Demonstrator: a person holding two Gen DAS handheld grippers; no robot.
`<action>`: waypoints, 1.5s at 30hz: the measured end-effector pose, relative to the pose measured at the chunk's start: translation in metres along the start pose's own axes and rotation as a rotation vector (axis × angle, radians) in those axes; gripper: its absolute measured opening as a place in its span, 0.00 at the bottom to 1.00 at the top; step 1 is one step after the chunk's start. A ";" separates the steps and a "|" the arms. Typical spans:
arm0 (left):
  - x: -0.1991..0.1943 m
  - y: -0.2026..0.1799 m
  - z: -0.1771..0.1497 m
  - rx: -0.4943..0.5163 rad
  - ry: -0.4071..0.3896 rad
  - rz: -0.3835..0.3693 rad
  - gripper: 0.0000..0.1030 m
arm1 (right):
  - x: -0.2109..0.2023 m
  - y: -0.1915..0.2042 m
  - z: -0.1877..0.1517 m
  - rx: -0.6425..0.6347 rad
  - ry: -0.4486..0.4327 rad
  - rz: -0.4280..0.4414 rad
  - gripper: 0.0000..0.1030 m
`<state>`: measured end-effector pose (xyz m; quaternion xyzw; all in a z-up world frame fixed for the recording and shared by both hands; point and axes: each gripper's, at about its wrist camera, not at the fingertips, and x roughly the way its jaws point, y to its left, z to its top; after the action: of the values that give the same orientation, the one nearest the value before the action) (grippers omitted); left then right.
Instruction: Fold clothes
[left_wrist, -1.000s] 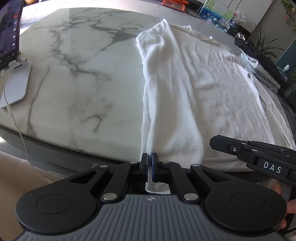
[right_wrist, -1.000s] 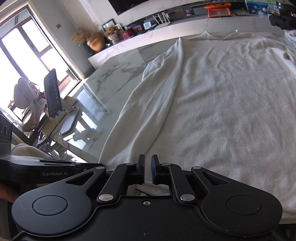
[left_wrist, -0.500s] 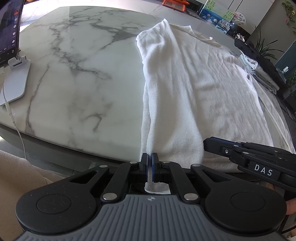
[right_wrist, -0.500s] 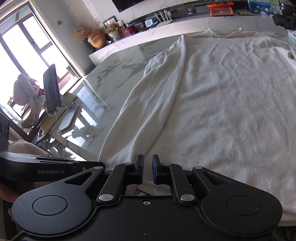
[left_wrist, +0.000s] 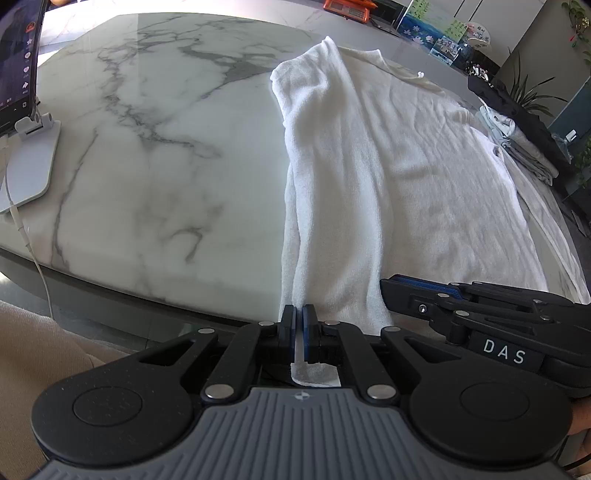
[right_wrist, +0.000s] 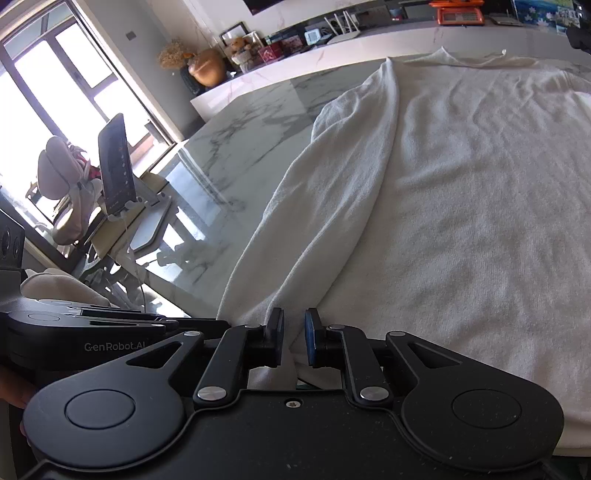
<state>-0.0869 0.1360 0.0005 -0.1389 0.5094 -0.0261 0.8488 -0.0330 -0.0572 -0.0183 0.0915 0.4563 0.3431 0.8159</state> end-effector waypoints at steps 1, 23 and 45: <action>0.000 0.000 0.000 0.000 0.000 0.000 0.03 | 0.001 0.002 0.000 -0.016 -0.003 -0.006 0.15; -0.019 -0.010 0.010 0.023 -0.082 0.008 0.03 | -0.026 -0.012 0.003 -0.037 -0.039 -0.121 0.04; 0.019 -0.030 0.029 0.109 -0.019 0.069 0.03 | -0.024 -0.018 -0.006 -0.126 0.011 -0.097 0.00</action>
<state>-0.0499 0.1097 0.0051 -0.0750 0.5035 -0.0235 0.8604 -0.0381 -0.0869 -0.0137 0.0159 0.4419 0.3318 0.8333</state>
